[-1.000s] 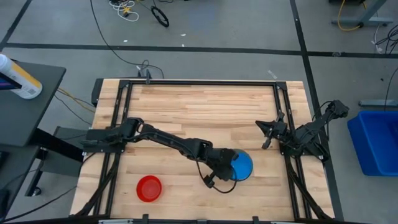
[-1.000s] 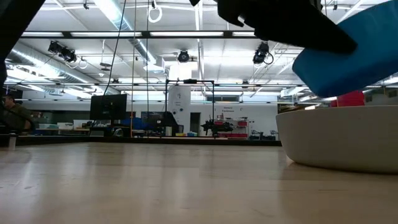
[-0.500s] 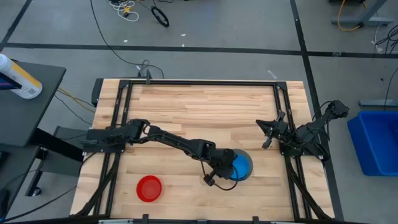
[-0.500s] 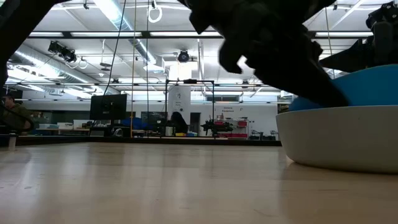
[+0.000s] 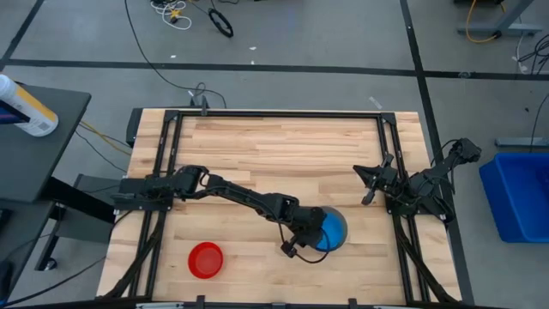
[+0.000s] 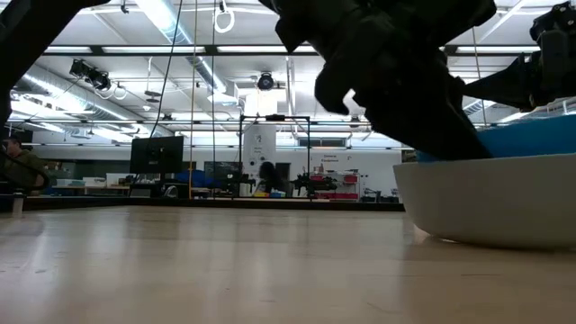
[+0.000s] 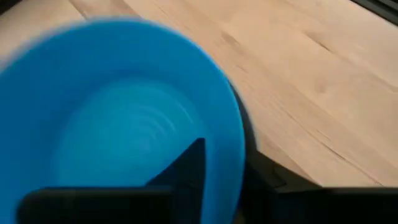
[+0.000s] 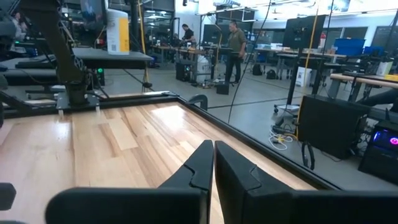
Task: Nest bowls inside each other
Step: Stack the blue bowl on the dark blue bowl, then stack the red bowl on the blue bowl
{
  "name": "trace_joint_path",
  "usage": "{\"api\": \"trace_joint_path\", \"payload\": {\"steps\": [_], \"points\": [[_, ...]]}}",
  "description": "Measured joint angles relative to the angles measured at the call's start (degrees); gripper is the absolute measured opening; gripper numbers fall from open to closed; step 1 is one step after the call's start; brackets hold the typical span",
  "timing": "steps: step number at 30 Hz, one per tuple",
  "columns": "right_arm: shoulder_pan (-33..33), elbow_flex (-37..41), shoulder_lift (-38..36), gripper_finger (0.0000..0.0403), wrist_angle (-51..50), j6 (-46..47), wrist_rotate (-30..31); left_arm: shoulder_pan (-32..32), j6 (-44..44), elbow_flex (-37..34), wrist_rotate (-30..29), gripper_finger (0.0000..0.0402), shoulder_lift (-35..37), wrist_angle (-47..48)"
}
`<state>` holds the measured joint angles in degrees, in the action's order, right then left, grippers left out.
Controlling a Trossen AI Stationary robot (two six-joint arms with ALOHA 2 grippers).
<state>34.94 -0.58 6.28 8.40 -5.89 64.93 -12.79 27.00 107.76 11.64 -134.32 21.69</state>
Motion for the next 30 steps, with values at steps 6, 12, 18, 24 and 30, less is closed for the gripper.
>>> {"api": "trace_joint_path", "payload": {"steps": [6,12,18,24,30], "points": [[0.0,0.0,0.0,0.0024,0.0,0.0,0.0,-0.1,-1.7,2.8,-0.6,0.0177,-0.3,3.9],[0.0,0.0,0.0,0.0025,0.0,0.0,0.0,-0.1,-1.1,5.9,-0.4,0.0254,-0.3,7.4],[0.0,0.0,0.0,0.0025,0.0,0.5,0.0,-0.1,0.4,10.3,0.4,0.0286,-0.3,13.1],[0.0,0.0,0.0,0.0024,0.0,0.5,-0.1,0.2,1.2,15.6,0.1,0.0285,-0.3,20.8],[0.0,0.0,0.0,0.0024,0.0,1.4,-0.1,1.3,-3.2,18.5,-0.2,0.0286,-0.1,48.0]]}}
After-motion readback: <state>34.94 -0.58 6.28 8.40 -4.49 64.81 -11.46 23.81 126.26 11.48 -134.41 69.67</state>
